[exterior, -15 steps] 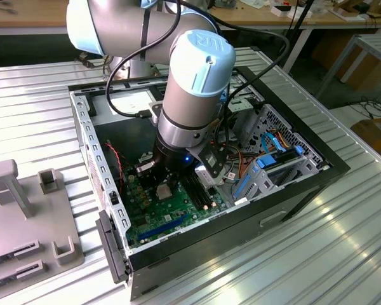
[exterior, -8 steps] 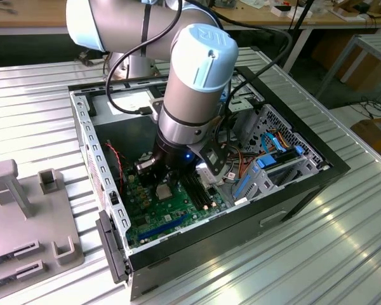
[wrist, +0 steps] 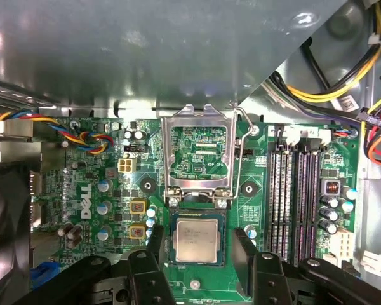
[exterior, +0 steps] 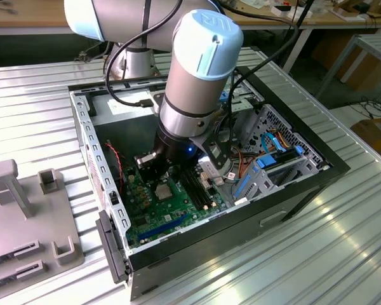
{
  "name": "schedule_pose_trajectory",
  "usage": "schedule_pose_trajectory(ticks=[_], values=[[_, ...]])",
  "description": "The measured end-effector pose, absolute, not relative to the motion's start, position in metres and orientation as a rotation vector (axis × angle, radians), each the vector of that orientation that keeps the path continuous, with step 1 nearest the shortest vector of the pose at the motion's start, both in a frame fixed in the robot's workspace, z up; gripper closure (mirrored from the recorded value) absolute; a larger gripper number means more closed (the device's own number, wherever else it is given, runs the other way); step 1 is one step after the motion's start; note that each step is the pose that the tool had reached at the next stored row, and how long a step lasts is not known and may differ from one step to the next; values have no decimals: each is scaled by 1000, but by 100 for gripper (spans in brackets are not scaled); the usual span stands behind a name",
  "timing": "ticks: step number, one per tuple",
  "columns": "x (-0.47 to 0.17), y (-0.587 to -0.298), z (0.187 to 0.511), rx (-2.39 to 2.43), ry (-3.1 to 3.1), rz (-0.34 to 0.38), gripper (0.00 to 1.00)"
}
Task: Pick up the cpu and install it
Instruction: 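Place the cpu into insertion slot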
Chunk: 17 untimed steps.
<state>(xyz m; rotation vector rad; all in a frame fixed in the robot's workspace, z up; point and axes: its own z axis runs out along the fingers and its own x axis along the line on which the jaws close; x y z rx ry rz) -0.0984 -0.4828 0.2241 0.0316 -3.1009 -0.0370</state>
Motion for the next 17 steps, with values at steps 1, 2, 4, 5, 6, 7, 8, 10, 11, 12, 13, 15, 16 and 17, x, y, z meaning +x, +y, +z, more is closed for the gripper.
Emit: schedule_pose_trajectory(ticks=[1,2,4,5,6,7,8,10,11,12,13,15,16,17], values=[[-98,-483,224,31,-3101,-37,45],[-98,-483,224,31,-3101,-37,45],[-98,-483,225,32,-3101,-37,45],[-98,-483,225,31,-3101,-36,47],[-98,-483,225,32,-3101,-37,53],[-98,-483,225,31,-3101,-37,53],[-98,-483,225,32,-3101,-37,60],[-98,-483,225,31,-3101,-37,71],[-98,-483,225,31,-3101,-37,78],[-98,-483,225,31,-3101,-36,84],[-98,-483,226,31,-3101,-37,84],[-98,-483,226,32,-3101,-36,89],[-98,-483,226,31,-3101,-36,89],[-98,-483,226,31,-3101,-36,89]])
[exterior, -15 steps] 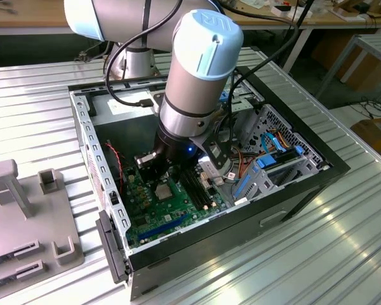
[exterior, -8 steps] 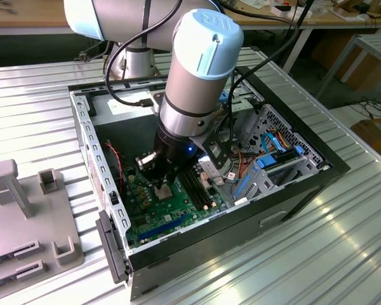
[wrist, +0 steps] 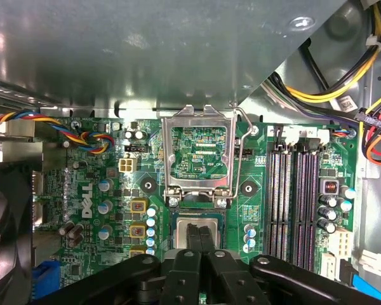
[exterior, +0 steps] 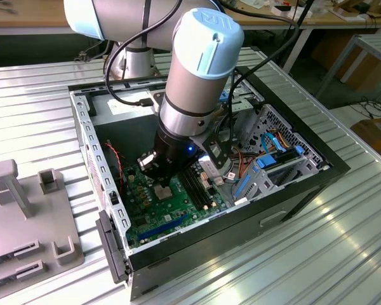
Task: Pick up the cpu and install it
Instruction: 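Place the cpu into insertion slot, then close the cpu cover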
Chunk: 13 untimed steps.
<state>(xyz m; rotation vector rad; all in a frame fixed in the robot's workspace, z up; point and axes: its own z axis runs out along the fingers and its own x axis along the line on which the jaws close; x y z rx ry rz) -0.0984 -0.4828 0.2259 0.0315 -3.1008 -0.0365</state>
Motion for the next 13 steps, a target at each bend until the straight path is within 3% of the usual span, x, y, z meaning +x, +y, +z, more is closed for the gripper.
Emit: schedule_pose_trajectory(ticks=[13], values=[[-98,-483,229,31,-3101,-37,89]])
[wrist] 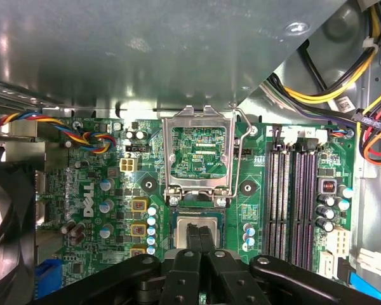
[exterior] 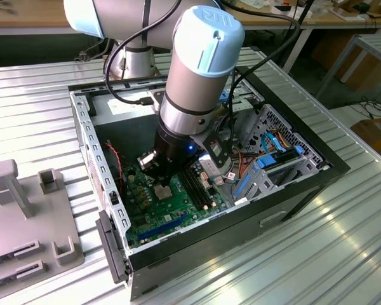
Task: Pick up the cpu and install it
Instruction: 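Close the cpu cover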
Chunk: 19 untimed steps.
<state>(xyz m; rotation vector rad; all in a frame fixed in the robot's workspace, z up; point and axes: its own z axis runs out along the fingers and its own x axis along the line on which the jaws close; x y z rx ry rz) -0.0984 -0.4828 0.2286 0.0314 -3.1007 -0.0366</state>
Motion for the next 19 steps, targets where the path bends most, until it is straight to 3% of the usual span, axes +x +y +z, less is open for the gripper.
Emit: schedule_pose_trajectory(ticks=[19], values=[[-98,-483,240,64,-3099,-36,89]])
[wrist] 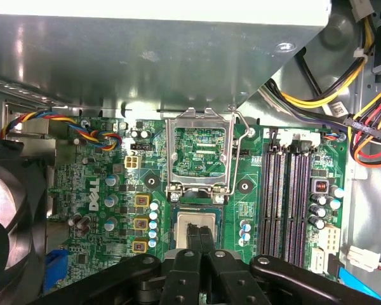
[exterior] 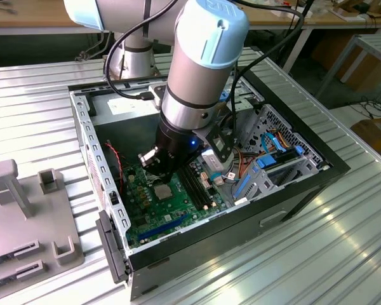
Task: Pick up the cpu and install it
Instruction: 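Close the cpu cover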
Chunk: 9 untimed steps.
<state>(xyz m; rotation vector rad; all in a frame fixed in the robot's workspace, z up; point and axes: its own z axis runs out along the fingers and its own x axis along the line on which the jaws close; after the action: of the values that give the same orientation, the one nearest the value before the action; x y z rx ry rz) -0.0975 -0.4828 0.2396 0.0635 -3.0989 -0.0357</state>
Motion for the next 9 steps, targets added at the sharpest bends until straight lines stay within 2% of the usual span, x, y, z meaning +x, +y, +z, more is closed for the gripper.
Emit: schedule_pose_trajectory(ticks=[9], values=[[-97,-483,240,64,-3098,-36,89]])
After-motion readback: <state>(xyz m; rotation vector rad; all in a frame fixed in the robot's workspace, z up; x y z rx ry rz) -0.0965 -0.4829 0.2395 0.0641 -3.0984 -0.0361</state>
